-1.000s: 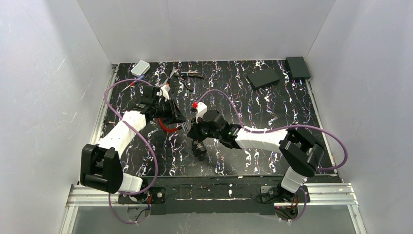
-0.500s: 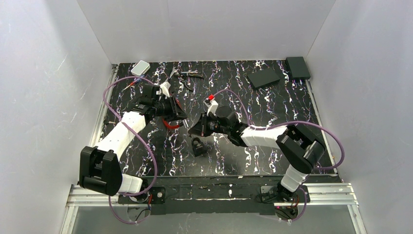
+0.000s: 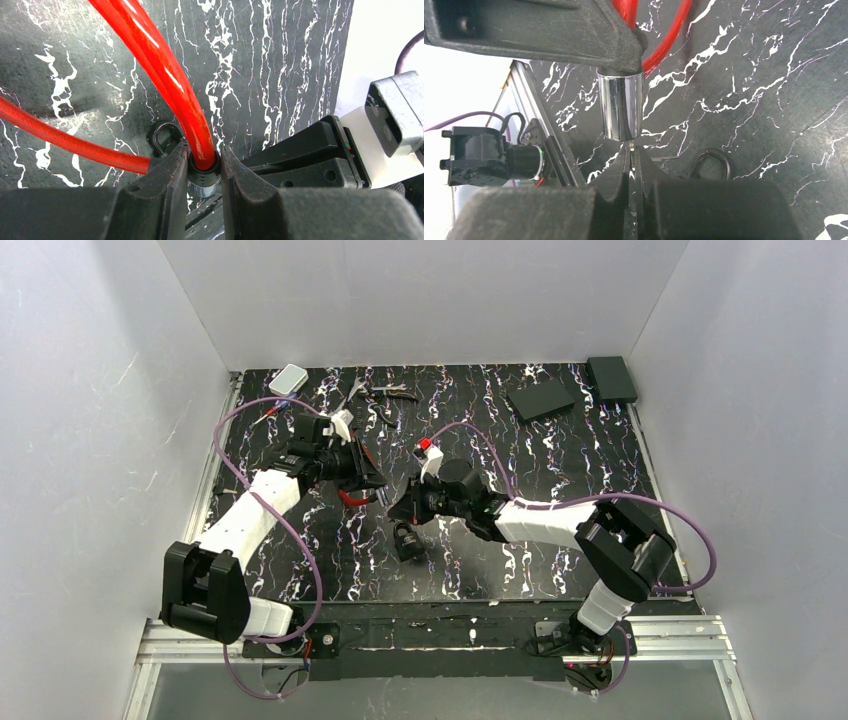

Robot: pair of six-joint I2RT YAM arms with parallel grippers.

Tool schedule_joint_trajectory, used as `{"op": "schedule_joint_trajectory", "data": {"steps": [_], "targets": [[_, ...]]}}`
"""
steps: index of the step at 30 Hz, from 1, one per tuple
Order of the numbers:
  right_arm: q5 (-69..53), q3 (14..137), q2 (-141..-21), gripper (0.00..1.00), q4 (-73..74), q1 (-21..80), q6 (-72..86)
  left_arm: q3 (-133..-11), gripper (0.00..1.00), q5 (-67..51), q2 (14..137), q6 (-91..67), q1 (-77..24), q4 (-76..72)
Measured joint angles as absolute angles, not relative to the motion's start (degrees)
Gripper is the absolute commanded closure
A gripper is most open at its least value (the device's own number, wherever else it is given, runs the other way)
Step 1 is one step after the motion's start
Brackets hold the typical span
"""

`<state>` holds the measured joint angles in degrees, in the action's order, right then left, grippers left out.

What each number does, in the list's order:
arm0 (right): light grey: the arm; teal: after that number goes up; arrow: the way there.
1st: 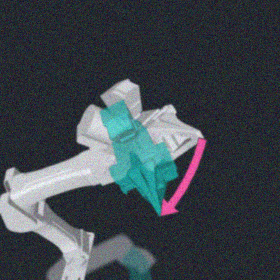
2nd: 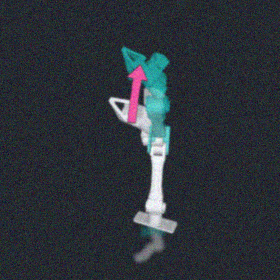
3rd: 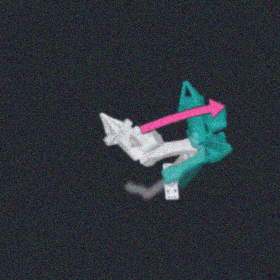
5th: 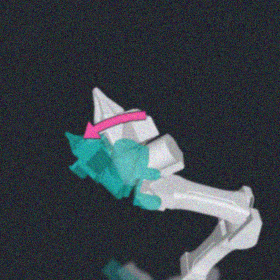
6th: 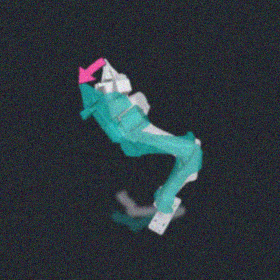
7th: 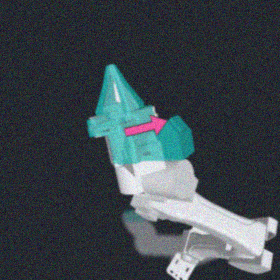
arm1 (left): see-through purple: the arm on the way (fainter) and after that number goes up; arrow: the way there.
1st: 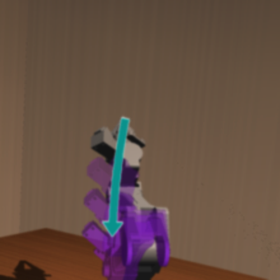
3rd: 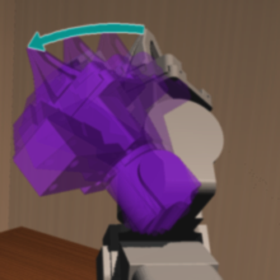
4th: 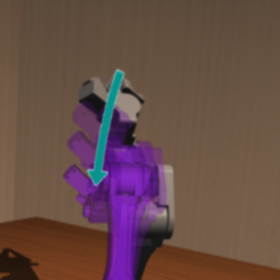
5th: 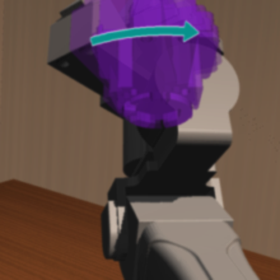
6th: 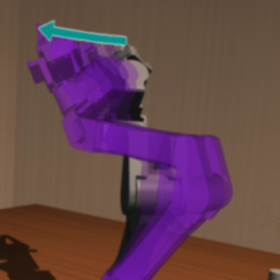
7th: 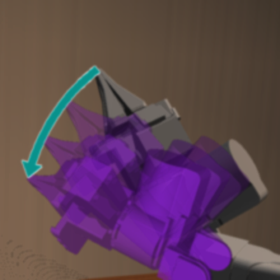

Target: Unlock with the key

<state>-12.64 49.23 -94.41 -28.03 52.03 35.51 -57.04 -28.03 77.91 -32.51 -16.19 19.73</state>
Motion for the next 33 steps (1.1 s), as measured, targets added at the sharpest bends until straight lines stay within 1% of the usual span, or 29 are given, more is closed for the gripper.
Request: {"op": "schedule_joint_trajectory", "data": {"steps": [23, 25, 29, 33], "targets": [[-13.43, 50.13, -94.98, 0.99, -25.26, 52.31, 34.22, -57.06, 1.00, -26.06, 77.91, -29.87, -18.31, 20.69], [-13.43, 50.13, -94.98, 0.99, -25.23, 52.31, 34.17, -57.06, 0.95, -26.06, 77.91, -29.78, -18.31, 20.75], [-13.47, 50.04, -94.98, 0.99, -25.23, 52.31, 34.04, -57.06, 0.81, -26.06, 77.78, -29.54, -18.44, 20.80], [-13.65, 49.93, -94.87, 0.99, -25.61, 52.31, 33.89, -57.04, 0.73, -25.96, 77.01, -28.97, -18.55, 20.88]]}}
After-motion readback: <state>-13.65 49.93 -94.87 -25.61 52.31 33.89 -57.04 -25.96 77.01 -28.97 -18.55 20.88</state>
